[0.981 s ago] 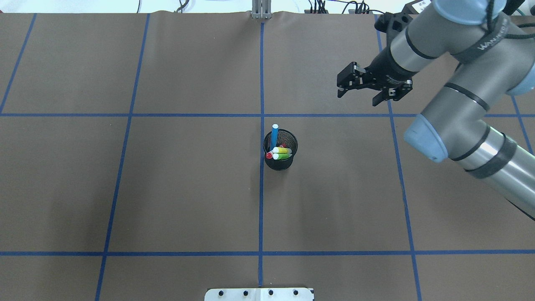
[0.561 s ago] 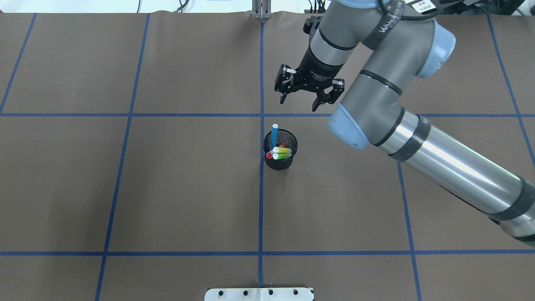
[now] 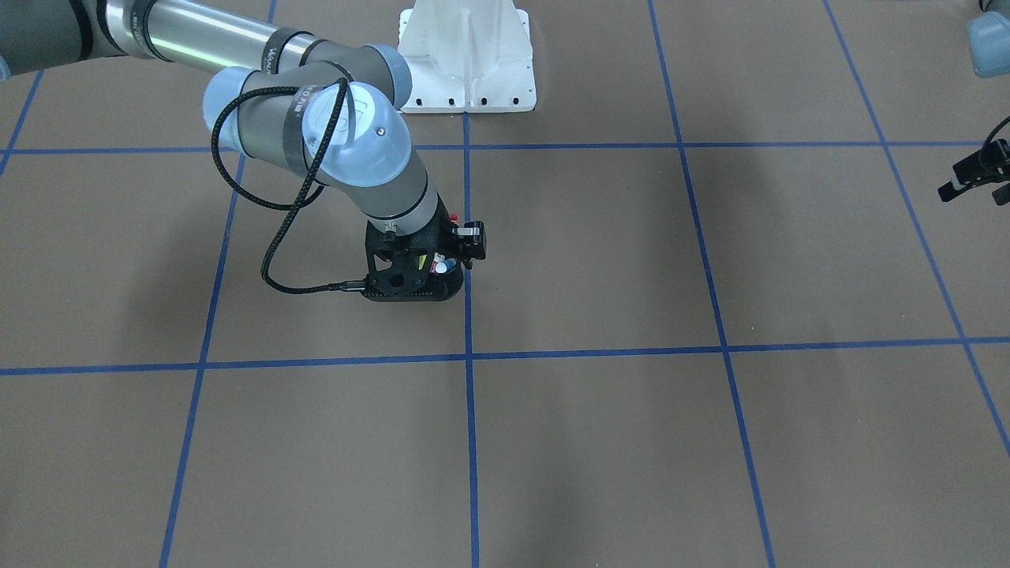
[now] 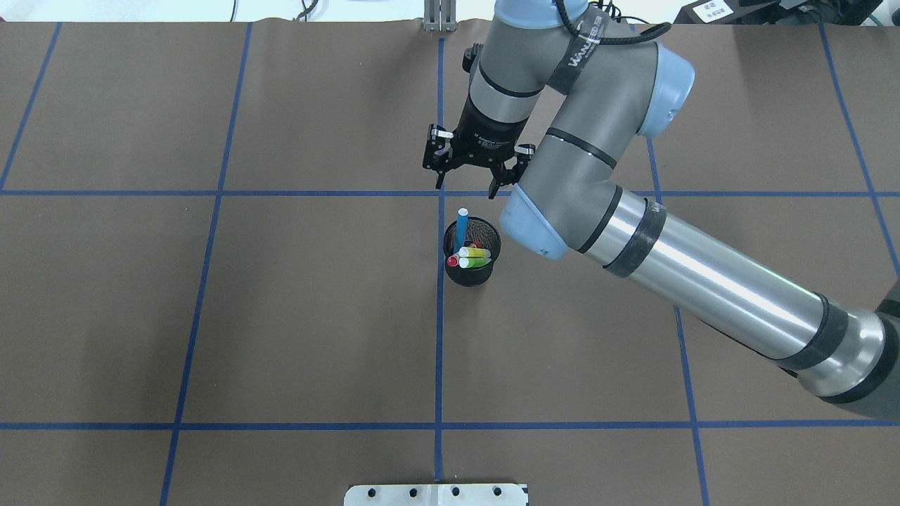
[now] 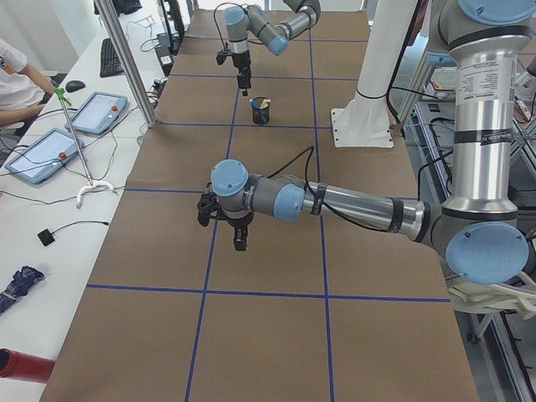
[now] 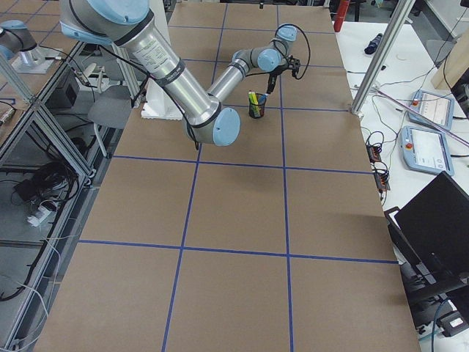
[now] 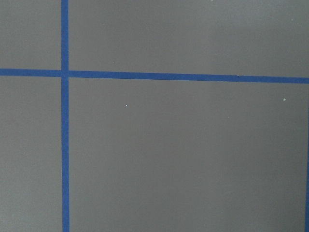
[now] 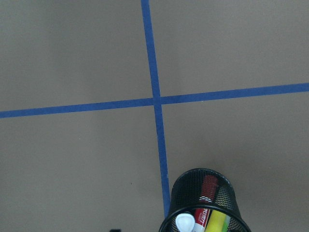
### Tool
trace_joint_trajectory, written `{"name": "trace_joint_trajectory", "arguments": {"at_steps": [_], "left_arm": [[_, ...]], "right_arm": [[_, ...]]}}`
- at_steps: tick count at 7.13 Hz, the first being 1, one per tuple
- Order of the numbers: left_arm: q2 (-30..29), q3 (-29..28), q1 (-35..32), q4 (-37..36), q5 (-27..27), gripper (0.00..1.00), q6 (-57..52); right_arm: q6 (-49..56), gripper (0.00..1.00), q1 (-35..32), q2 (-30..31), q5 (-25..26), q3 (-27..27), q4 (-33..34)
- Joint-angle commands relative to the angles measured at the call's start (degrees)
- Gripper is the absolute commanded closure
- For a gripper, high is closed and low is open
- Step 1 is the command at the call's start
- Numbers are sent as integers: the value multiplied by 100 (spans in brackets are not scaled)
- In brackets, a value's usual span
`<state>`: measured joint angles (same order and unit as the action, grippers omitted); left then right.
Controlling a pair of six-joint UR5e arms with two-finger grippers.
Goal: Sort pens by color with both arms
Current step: 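Move the right gripper over the pen cup and lower onto the blue highlighter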
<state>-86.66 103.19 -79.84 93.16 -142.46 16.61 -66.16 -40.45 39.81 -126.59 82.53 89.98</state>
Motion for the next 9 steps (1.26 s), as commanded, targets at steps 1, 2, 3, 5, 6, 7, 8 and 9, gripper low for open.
{"name": "trace_joint_trajectory", "arguments": {"at_steps": [1, 2, 3, 5, 6, 7, 8, 9], "left_arm": [[0, 0, 21, 0, -1, 0, 61], [0, 8, 29, 9, -1, 0, 192], [0, 8, 38, 9, -10, 0, 202], [0, 8, 47, 17, -10, 0, 202], [0, 17, 47, 17, -10, 0, 202], [0, 17, 47, 17, -10, 0, 211], [0, 17, 47, 17, -10, 0, 211], [0, 17, 47, 17, -10, 0, 211]], "right_arm": [[338, 34, 64, 18, 73, -166, 10], [497, 35, 46, 9, 29, -280, 10], [707, 42, 46, -9, 20, -316, 19], [885, 45, -6, -35, -120, -343, 28], [885, 49, -7, -35, -121, -360, 28], [911, 52, -7, -53, -129, -439, 28], [920, 53, 2, -201, -182, -657, 45], [921, 53, 2, -315, -217, -703, 237]]}}
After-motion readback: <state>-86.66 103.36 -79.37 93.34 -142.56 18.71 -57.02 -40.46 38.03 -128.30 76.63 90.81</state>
